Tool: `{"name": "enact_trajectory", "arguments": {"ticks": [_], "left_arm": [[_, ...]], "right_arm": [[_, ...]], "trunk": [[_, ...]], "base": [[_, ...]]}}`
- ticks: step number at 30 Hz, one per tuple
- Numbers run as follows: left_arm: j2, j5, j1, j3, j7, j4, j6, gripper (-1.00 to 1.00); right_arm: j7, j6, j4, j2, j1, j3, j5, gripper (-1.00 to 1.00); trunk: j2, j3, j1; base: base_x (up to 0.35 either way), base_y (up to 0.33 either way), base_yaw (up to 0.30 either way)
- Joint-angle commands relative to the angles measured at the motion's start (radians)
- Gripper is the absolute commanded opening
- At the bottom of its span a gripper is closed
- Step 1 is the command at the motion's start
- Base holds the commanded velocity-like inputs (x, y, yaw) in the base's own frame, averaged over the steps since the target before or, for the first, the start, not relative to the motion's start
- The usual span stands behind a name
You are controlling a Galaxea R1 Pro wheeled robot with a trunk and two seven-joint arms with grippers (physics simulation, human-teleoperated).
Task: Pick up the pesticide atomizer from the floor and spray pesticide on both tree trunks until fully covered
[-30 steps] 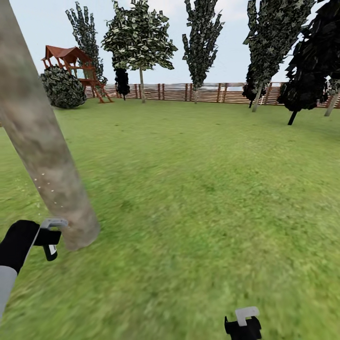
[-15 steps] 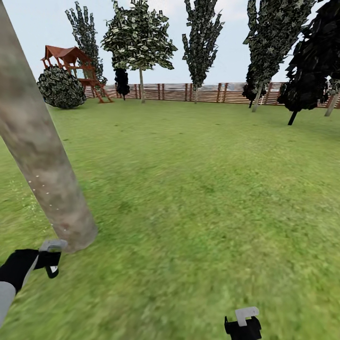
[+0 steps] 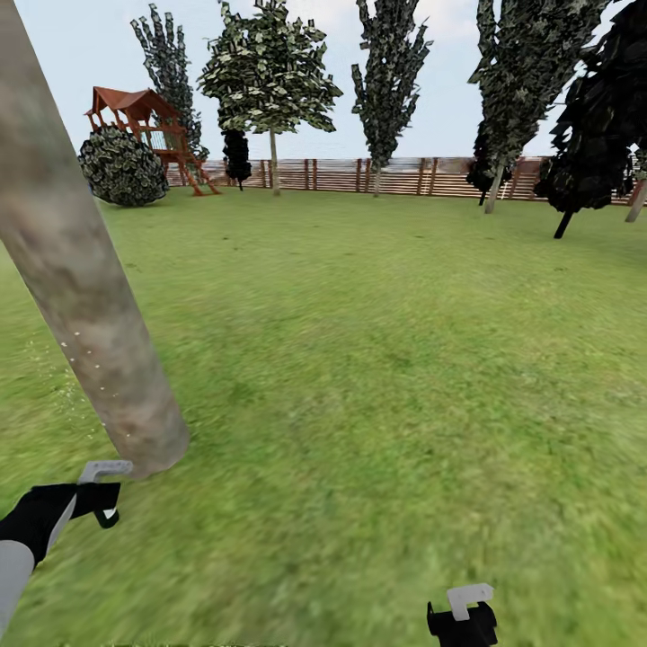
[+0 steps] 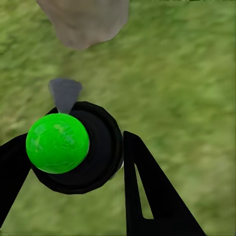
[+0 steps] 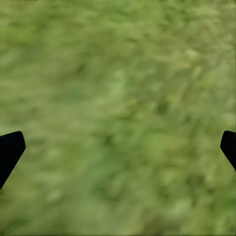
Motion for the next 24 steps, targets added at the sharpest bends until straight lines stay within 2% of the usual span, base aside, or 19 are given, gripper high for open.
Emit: {"name": "enact_trajectory", "arguments": {"ticks": [1,4,7,9,12,16,22,24], "left_arm": [[-0.002,-0.011,-0.001,0.008,-0.008,-0.003,0.005,-1.0],[-0.01,-0.005,-0.001,0.008,-0.008,-0.007,0.004,-1.0],[-0.015,0.038,-0.001,0.008,-0.008,-0.005,0.002,-1.0],[-0.017,0.05,-0.001,0.008,-0.008,-0.001,-0.006,-1.0],[-0.018,0.054,-0.001,0.008,-0.008,0.005,-0.04,-1.0],[-0.018,0.054,-0.001,0.008,-0.008,0.007,-0.053,-1.0],[-0.019,0.056,-0.001,0.006,-0.014,-0.008,-0.054,-1.0],[-0.031,0.052,-0.003,0.0,-0.02,-0.015,-0.055,-1.0]], "right_arm": [[-0.004,-0.003,0.001,0.0,-0.001,-0.007,0.011,1.0],[-0.004,-0.003,0.001,0.001,0.0,-0.007,0.011,1.0],[-0.004,-0.003,0.001,0.002,-0.001,-0.007,0.012,1.0],[-0.005,-0.003,0.001,0.002,0.0,-0.007,0.011,1.0],[-0.006,-0.003,0.0,0.002,-0.001,-0.007,0.009,1.0],[-0.006,-0.003,0.0,0.0,0.0,-0.007,0.009,1.0],[-0.006,-0.003,0.0,-0.003,0.0,-0.009,0.008,1.0],[-0.006,-0.003,0.0,-0.002,-0.001,-0.009,0.008,1.0]], "trunk": [[0.0,-0.001,0.0],[0.0,-0.001,0.0],[0.0,-0.001,0.0],[0.0,-0.001,0.0],[0.0,-0.001,0.0],[0.0,-0.001,0.0],[0.0,-0.001,0.0],[0.0,-0.001,0.0]], "base": [[0.0,0.0,0.237],[0.002,0.0,0.257],[0.153,0.015,0.269],[0.283,0.072,0.269],[0.316,0.118,0.17],[0.258,0.176,0.021],[0.015,0.011,0.001],[0.0,0.0,0.0]]}}
